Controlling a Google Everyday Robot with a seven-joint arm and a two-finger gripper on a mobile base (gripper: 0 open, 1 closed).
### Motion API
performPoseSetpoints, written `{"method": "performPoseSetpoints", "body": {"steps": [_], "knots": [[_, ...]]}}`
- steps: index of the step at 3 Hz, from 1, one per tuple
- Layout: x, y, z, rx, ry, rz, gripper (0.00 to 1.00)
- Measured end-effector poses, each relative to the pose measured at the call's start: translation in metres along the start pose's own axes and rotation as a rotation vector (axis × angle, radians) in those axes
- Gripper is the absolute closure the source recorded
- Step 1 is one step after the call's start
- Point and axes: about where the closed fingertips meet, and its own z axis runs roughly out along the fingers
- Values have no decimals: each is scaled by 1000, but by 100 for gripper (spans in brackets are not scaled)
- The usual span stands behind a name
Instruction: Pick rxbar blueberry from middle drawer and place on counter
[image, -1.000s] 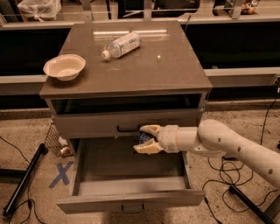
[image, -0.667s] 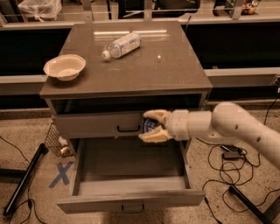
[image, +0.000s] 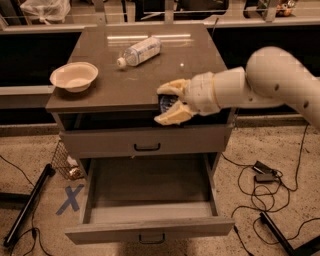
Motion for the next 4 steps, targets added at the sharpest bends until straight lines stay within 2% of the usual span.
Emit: {"method": "performPoseSetpoints", "body": {"steps": [1,2,3,4], "knots": [[-39,-47,1,-3,104,-55,100],[-44,-97,10,0,197,-30,100],[-31,-135,28,-22,210,50,100],[-9,-168,38,-9,248,124,100]]}}
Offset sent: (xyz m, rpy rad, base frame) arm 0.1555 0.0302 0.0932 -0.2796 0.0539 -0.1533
